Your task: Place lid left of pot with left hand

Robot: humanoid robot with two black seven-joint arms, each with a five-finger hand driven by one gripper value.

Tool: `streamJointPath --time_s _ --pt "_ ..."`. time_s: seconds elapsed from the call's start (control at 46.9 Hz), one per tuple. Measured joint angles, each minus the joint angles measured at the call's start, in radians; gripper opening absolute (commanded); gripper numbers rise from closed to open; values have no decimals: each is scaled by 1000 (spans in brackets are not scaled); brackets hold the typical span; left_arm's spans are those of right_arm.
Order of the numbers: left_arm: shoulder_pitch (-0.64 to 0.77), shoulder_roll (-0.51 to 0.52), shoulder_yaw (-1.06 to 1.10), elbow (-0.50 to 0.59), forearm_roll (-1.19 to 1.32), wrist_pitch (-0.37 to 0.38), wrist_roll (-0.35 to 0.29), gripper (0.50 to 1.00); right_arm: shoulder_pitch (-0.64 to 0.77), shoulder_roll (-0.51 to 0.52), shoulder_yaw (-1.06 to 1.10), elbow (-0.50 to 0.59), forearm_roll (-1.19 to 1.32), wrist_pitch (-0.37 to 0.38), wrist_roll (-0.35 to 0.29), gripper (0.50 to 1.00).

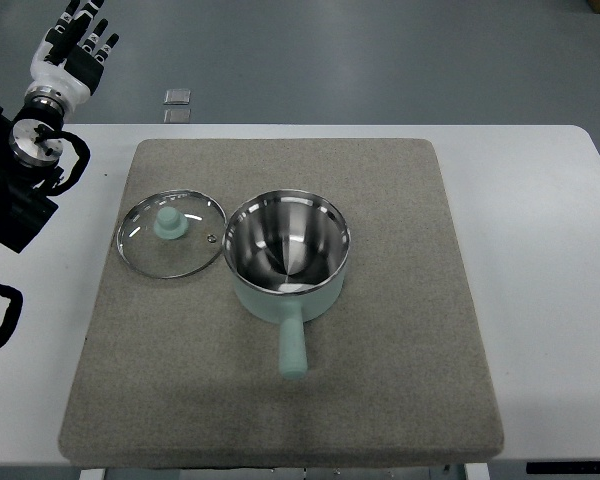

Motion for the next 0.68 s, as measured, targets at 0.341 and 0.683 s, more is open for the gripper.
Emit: streamJointPath --time_s 0.341,0.683 --pt "17 -14 12 11 11 5 -3 994 1 0 4 0 1 0 0 924" --pt "50 -14 11 13 25 -61 -10 994 1 0 -1 2 -1 0 -3 924"
